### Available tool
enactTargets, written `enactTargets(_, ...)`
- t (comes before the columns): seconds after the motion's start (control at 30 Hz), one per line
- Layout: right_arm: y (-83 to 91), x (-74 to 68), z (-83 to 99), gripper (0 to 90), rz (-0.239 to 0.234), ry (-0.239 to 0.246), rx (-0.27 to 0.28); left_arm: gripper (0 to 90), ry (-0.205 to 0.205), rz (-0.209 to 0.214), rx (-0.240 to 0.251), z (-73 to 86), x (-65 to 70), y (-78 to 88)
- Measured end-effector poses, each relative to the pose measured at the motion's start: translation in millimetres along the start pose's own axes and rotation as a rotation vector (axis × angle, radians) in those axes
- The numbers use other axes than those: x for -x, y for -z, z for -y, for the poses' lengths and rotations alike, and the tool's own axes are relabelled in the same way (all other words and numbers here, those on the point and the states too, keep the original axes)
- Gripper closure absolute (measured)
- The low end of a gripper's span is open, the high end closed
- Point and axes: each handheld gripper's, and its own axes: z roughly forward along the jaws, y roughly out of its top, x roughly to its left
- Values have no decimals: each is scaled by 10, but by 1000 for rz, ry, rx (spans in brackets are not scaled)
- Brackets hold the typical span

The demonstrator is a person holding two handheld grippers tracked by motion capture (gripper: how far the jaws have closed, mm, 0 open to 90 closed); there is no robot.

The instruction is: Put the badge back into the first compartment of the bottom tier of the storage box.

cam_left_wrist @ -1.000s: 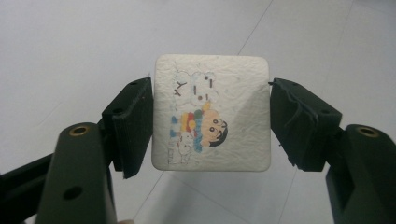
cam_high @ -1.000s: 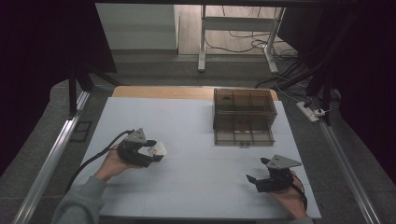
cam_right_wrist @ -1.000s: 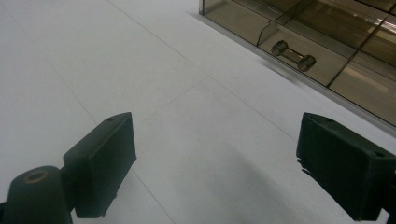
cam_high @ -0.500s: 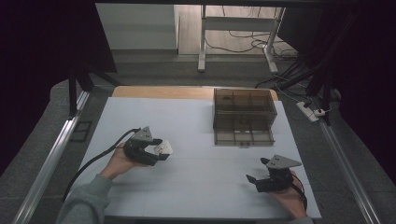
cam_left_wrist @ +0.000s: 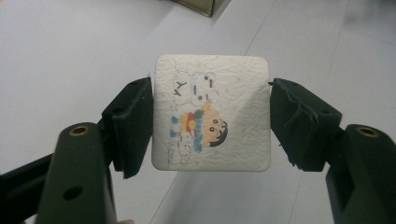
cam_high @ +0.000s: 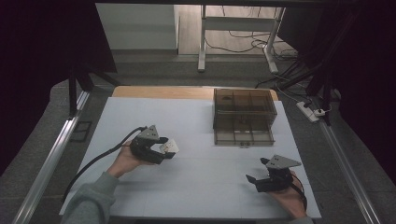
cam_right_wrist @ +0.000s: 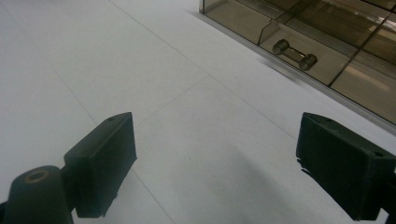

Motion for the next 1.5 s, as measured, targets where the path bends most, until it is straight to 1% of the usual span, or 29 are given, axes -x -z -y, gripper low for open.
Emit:
enactTargets(0.3,2,-2,-1,121,4,3,-3,327,-1,7,11,-84,27,-62)
enactTargets(0.77,3,2,-1,121,4,-2,3,327,-36,23,17,-240,116,-165)
enactTargets(0.83,8,4,-1,121,7,-2,4,327,-31,26,23,-252,120,-182)
enactTargets(0.9,6,4,1,122,4,-2,3,327,-35,20,16,-266,124,-197)
enactTargets(1.0,1,2,1,122,3,0,0,327,-34,25,20,-281,132,-212)
enactTargets(1.07,1,2,1,122,3,0,1,327,-48,21,10,-312,151,-232)
enactTargets(1.13,3,6,3,122,3,0,1,327,-57,18,10,-335,174,-240)
enactTargets(1.2,3,5,4,122,3,-2,1,327,-55,23,16,-354,185,-242)
enactTargets(1.27,2,3,3,122,5,0,-2,327,-63,19,11,-373,196,-250)
enactTargets(1.5,-2,3,5,122,5,0,-4,327,-72,29,16,-434,234,-309)
